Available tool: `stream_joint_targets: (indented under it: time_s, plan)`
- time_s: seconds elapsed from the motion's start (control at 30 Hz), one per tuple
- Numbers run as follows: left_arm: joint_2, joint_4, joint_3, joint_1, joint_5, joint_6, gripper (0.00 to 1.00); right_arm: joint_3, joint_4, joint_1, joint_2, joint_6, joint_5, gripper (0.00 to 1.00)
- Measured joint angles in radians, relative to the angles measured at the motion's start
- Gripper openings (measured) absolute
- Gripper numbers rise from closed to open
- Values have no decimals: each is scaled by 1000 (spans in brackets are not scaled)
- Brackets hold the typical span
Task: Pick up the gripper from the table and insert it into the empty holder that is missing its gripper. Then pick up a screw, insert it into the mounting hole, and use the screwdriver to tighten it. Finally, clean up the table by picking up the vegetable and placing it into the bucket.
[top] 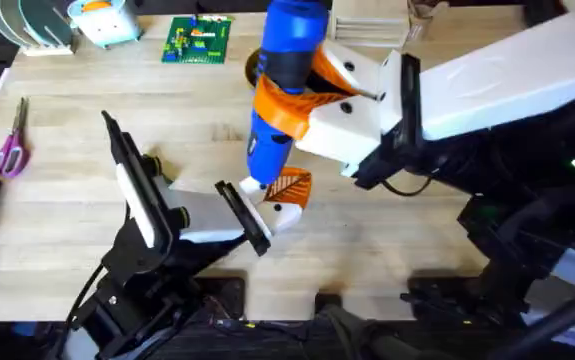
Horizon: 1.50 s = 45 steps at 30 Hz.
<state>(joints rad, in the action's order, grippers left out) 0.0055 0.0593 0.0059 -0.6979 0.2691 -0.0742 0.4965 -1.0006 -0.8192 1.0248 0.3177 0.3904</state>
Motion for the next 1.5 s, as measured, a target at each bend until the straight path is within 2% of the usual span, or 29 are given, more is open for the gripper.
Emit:
stream_joint_targets:
  time_s: [1.07, 1.5]
  plan:
    - [0, 0, 0, 0, -2, 0, 11, 14, -1, 14, 48, 19, 0, 82]
    - [0, 0, 0, 0, -3, 0, 11, 14, -12, 42, -11, 30, 2, 82]
